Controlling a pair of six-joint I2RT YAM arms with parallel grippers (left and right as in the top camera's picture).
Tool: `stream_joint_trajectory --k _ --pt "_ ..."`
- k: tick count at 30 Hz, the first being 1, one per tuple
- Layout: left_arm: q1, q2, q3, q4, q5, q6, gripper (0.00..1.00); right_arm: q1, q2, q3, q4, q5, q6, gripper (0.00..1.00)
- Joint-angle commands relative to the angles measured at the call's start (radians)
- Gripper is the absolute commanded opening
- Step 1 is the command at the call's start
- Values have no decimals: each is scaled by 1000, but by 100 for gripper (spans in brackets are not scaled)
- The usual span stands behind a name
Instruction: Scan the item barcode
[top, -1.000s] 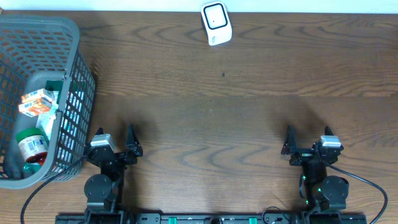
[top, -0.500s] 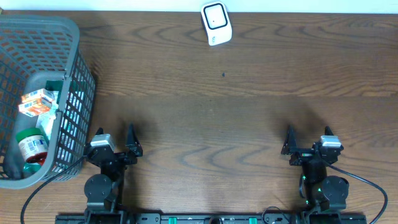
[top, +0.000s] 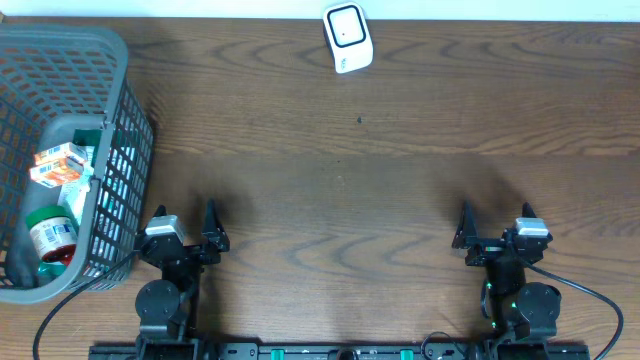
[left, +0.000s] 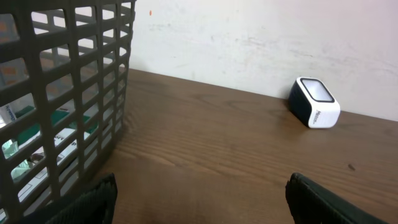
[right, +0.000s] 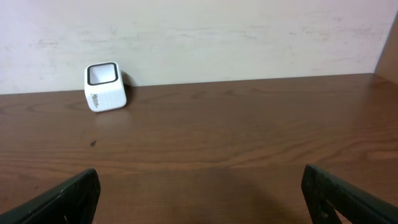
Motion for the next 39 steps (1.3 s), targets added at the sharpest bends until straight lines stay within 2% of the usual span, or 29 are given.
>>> stream_joint_trajectory --k 1,7,10,13,20,24,29,35,39 --pt "5 1 -9 -51 -13 -2 88 3 -1 -1 -3 9 13 99" --pt "4 2 -9 -50 39 -13 88 3 -1 -1 -3 9 13 99" --pt "4 2 9 -45 225 -16 88 3 -1 -1 -3 9 13 99" --pt "4 11 82 -144 350 -23 88 3 -1 -1 -3 9 13 99" --pt "4 114 364 -437 349 -67 88 3 -1 -1 -3 9 13 99" --pt "4 264 581 -593 349 -93 88 3 -1 -1 -3 9 13 99" --pt "4 529 921 -886 330 -94 88 3 -1 -1 -3 10 13 99" --pt "4 907 1466 -1235 322 -60 88 3 -1 -1 -3 9 13 99" --pt "5 1093 1808 -1384 318 -15 88 3 0 -1 -3 10 13 99"
